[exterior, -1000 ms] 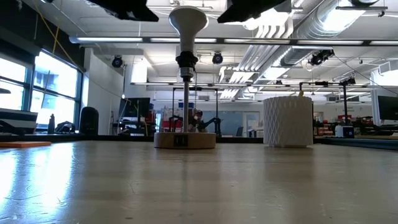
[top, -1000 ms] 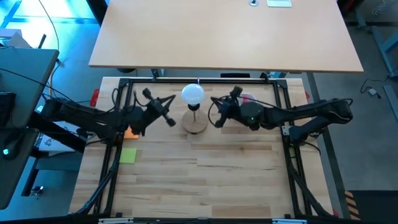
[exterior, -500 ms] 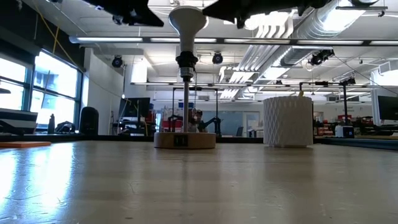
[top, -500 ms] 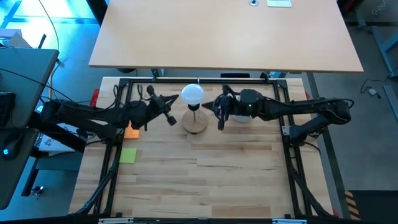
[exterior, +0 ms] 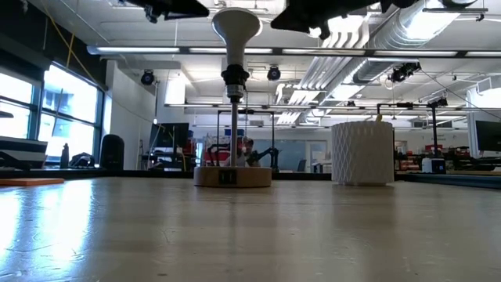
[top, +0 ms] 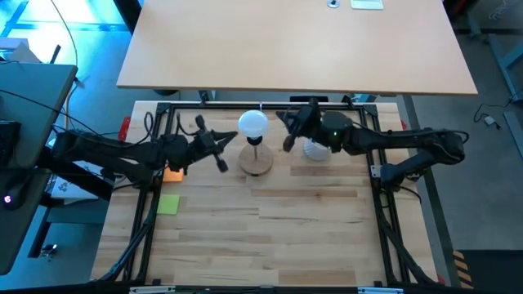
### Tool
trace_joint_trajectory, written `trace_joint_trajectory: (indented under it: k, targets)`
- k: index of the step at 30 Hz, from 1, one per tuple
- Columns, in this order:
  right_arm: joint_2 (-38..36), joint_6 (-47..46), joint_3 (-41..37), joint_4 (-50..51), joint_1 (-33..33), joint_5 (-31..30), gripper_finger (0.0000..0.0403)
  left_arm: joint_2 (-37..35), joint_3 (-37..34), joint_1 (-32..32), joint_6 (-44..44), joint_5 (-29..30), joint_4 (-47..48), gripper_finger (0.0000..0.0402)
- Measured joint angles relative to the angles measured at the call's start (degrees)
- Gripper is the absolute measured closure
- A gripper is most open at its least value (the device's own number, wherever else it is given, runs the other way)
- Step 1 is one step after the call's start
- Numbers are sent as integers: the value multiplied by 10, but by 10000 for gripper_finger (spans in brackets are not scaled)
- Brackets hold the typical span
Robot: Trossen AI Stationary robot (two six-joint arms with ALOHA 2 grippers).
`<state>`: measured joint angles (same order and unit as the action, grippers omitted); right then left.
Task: Screw lightbulb
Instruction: Insert the light bulb into the brown lamp
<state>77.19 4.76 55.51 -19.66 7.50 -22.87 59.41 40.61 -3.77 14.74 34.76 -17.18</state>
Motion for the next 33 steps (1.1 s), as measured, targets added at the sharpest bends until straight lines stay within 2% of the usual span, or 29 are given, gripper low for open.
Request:
trace_joint_trajectory:
  k: [4, 9, 13, 15, 16, 20, 22, 26, 33]
  targets:
    - [12, -49, 0, -9, 28, 169, 403, 19, 0, 6, 10, 5, -26, 402]
    - [15, -67, 0, -11, 12, 271, 403, 39, 0, 56, 14, 10, -29, 402]
    - [15, -53, 0, 3, -2, 387, 403, 28, -1, 85, 19, 36, 6, 401]
    - [11, -44, 0, 6, -9, 381, 403, 16, -1, 88, 18, 56, 29, 401]
    - [8, -44, 0, 5, -10, 354, 403, 10, -1, 85, 16, 59, 39, 401]
    - [4, -47, 0, 5, -6, 159, 403, -13, 0, 55, 12, 43, 34, 401]
    - [4, -48, 0, 2, 3, 105, 403, -15, 0, 39, 25, 25, 17, 401]
    - [9, -79, 0, -7, 24, 108, 403, -11, 0, 26, 38, -1, -14, 402]
    - [22, -103, 0, -23, 28, 193, 403, 22, 1, 59, 24, -17, -26, 402]
